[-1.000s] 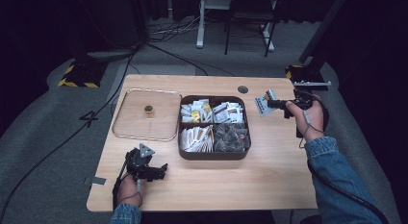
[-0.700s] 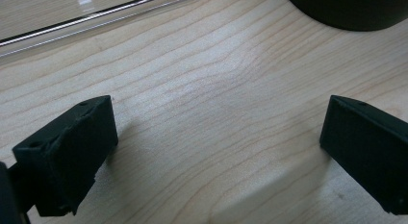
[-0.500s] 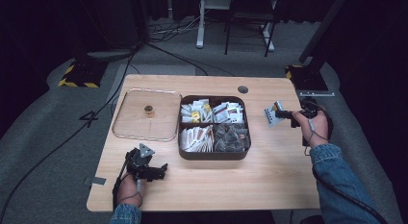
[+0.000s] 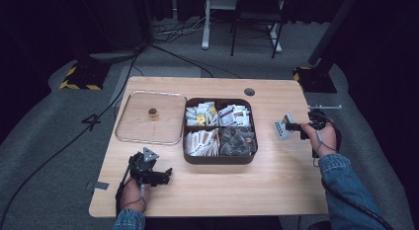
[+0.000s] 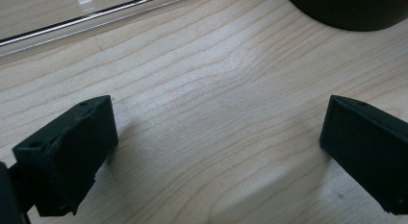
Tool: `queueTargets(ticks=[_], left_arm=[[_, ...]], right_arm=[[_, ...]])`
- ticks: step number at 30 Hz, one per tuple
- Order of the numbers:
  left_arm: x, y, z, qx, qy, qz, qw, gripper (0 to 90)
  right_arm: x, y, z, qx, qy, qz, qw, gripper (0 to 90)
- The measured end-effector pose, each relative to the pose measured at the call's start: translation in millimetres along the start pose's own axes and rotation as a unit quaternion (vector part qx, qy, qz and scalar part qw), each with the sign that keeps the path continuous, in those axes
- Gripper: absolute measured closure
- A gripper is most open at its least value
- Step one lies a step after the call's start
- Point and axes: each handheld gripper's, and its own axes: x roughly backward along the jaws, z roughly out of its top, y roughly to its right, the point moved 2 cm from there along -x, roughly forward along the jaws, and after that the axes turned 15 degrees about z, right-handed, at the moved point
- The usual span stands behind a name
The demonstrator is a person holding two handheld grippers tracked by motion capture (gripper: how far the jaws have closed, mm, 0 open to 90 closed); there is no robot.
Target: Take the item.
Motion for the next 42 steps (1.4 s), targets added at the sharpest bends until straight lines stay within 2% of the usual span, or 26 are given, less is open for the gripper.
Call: queueTargets(ticks=[9,13,15,16,17,19,22,27,32,38,39,42], left_arm=[[0.0,0.0,0.0,0.0,0.0,0.0,1.0,0.0],[0.1,0.0,0.0,0.0,0.0,0.0,1.0,0.0],[0.0,0.0,0.0,0.0,0.0,0.0,1.0,0.0],[0.0,0.0,0.0,0.0,0.0,0.0,1.0,0.0],[0.1,0.0,0.0,0.0,0.0,0.0,1.0,0.0],[0.0,0.0,0.0,0.0,0.0,0.0,1.0,0.0],[0.0,0.0,0.0,0.0,0.0,0.0,1.0,0.0],[0.0,0.0,0.0,0.0,0.0,0.0,1.0,0.0],[0.0,0.0,0.0,0.0,0.0,0.001,1.0,0.0],[0.0,0.0,0.0,0.0,0.0,0.0,1.0,0.0],[0.1,0.0,0.0,0.0,0.0,0.001,1.0,0.0],[0.1,0.0,0.0,0.0,0.0,0.001,1.0,0.0]], right_arm=[[-4.6,6.6,-10.7,-0.014,-0.012,0.001,0.9998,86.8],[-6.7,10.2,-15.3,-0.015,-0.02,-0.006,0.9997,83.1],[-7.5,13.3,-18.1,-0.01,-0.018,-0.015,0.9997,71.8],[-8.2,15.4,-19.1,-0.006,-0.013,-0.019,0.9997,62.5],[-8.2,15.4,-19.1,-0.006,-0.013,-0.019,0.9997,62.5],[-9.3,19.0,-21.4,0.004,-0.015,-0.028,0.9995,50.0],[-7.5,21.7,-24.9,0.011,-0.016,-0.041,0.999,42.3],[-0.6,25.5,-25.6,0.02,0.001,-0.064,0.9977,38.5],[7.6,26.2,-25.7,0.024,0.014,-0.067,0.9974,38.4],[14.8,10.5,-23.7,0.036,0.025,-0.044,0.9981,38.3],[18.1,1.3,-22.1,0.045,0.027,-0.034,0.998,38.3],[23.0,-14.4,-20.2,0.06,0.03,-0.016,0.9976,38.4]])
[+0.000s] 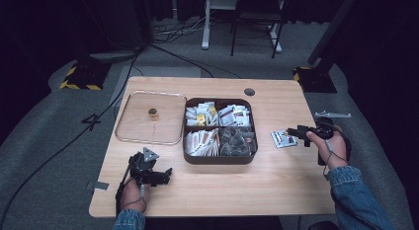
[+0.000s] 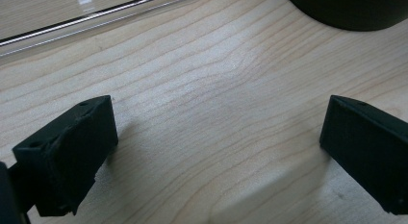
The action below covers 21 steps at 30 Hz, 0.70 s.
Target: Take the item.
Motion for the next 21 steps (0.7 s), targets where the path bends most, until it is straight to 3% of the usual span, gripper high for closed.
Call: queueTargets(ticks=[3,9,10,11,18,20,21], left_arm=[[0.0,0.0,0.0,0.0,0.0,0.0,1.0,0.0],[0.0,0.0,0.0,0.0,0.0,0.0,1.0,0.0],[0.0,0.0,0.0,0.0,0.0,0.0,1.0,0.0],[0.0,0.0,0.0,0.0,0.0,0.0,1.0,0.0],[0.0,0.0,0.0,0.0,0.0,0.0,1.0,0.0],[0.0,0.0,0.0,0.0,0.0,0.0,1.0,0.0],[0.0,0.0,0.1,0.0,0.0,0.0,1.0,0.0]], right_arm=[[2.7,-10.7,1.9,0.007,0.0,0.012,0.9999,38.7],[8.7,-47.9,2.8,0.034,0.003,0.05,0.9981,39.2],[8.7,-47.9,2.8,0.034,0.003,0.05,0.9981,39.2],[8.8,-59.4,2.1,0.047,0.003,0.063,0.9969,39.2],[4.1,-86.5,-7.1,0.067,-0.005,0.09,0.9937,38.9],[0.4,-93.7,-12.5,0.076,-0.01,0.098,0.9923,38.3],[-4.2,-100.6,-18.9,0.091,-0.016,0.105,0.9901,38.1]])
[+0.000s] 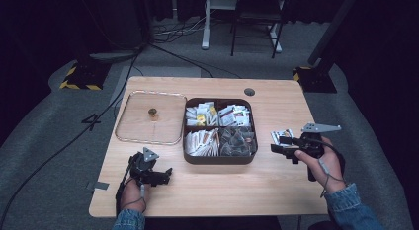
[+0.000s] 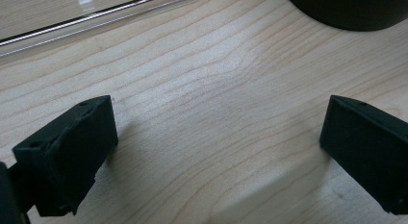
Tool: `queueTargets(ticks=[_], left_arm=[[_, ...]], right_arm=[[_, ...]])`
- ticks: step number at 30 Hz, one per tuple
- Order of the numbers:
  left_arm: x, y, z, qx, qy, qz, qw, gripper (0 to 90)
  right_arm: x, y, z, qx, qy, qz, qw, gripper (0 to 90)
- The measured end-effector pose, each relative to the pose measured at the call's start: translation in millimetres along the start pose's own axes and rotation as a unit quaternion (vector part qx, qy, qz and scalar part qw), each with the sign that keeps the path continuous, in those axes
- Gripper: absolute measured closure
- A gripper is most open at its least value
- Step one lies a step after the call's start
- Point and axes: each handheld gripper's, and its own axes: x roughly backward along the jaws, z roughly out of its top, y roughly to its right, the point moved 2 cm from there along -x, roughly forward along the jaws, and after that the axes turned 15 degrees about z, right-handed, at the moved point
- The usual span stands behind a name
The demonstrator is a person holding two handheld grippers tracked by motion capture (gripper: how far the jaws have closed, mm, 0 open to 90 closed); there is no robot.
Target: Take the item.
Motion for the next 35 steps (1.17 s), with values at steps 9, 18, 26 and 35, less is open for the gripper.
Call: queueTargets(ticks=[9,18,26,35], left_arm=[[0.0,0.1,0.0,0.0,0.0,0.0,1.0,0.0],[0.0,0.0,0.0,0.0,0.0,0.0,1.0,0.0],[0.0,0.1,0.0,0.0,0.0,0.0,1.0,0.0],[-0.1,0.1,0.0,0.0,0.0,-0.001,1.0,0.0]], right_arm=[[-29.6,-24.4,-31.3,0.031,-0.033,0.026,0.9986,38.0],[-61.3,-23.6,-69.3,0.068,-0.099,0.0,0.9928,36.2],[-76.6,-19.9,-88.4,0.109,-0.125,-0.019,0.986,27.5],[-83.5,-20.5,-92.4,0.129,-0.115,-0.026,0.9846,15.0]])
